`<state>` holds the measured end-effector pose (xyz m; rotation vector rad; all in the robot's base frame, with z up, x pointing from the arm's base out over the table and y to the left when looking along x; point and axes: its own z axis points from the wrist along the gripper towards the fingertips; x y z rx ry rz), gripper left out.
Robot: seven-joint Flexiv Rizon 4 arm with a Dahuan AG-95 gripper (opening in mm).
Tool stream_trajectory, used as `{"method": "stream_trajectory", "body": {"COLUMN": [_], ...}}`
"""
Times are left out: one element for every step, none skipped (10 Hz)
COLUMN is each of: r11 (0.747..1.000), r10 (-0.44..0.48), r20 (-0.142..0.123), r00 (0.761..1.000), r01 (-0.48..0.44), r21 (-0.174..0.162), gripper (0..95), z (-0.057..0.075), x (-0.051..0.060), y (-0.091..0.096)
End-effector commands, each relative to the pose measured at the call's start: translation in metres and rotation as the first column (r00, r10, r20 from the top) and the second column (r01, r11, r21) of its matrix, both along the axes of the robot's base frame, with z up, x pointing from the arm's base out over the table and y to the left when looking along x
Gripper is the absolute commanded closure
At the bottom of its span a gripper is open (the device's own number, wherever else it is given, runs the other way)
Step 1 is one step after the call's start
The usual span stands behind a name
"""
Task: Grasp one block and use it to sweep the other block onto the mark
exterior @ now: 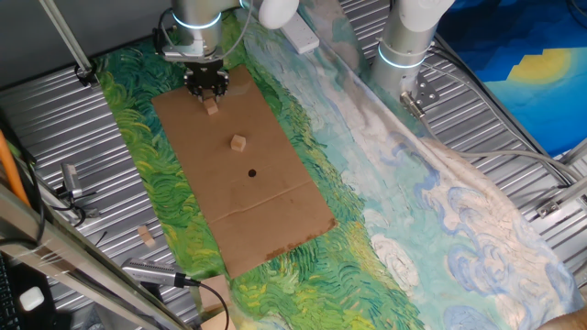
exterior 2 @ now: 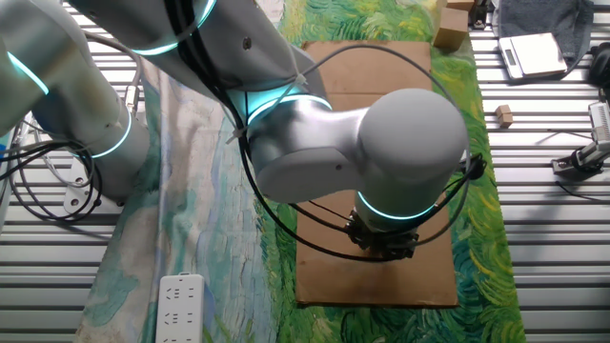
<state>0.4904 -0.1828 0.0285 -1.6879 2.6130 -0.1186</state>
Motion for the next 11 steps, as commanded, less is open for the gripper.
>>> {"method": "stream_trajectory", "body": {"r11": [1.0, 1.0, 1.0, 1.0, 0.999, 0.999, 0.999, 0.998, 0.998, 0.999, 0.999], "r10": [-0.011, -0.012, -0.018, -0.021, -0.031, -0.044, -0.053, -0.062, -0.062, -0.053, -0.041], "r20": [-0.001, -0.002, -0.002, -0.002, -0.001, -0.001, -0.001, 0.0, -0.001, 0.0, 0.0], "r00": [1.0, 1.0, 1.0, 1.0, 1.0, 0.999, 0.999, 0.998, 0.998, 0.999, 0.999], "r01": [0.011, 0.012, 0.018, 0.021, 0.031, 0.044, 0.053, 0.062, 0.062, 0.053, 0.041], "r21": [0.002, 0.004, 0.005, 0.005, 0.005, 0.007, 0.008, 0.011, 0.012, 0.01, 0.013], "gripper": [95.0, 95.0, 95.0, 95.0, 95.0, 95.0, 95.0, 95.0, 95.0, 95.0, 76.0], "z": [0.0004, 0.0002, -0.0003, -0.0005, -0.0009, -0.0008, -0.0009, -0.001, -0.0011, -0.0011, -0.0011], "x": [0.0001, 0.0003, 0.0008, 0.0011, 0.0016, 0.002, 0.0022, 0.0023, 0.0025, 0.0025, 0.0025], "y": [0.0006, 0.0012, 0.0024, 0.0031, 0.0046, 0.0057, 0.0064, 0.0067, 0.0072, 0.0072, 0.0072]}}
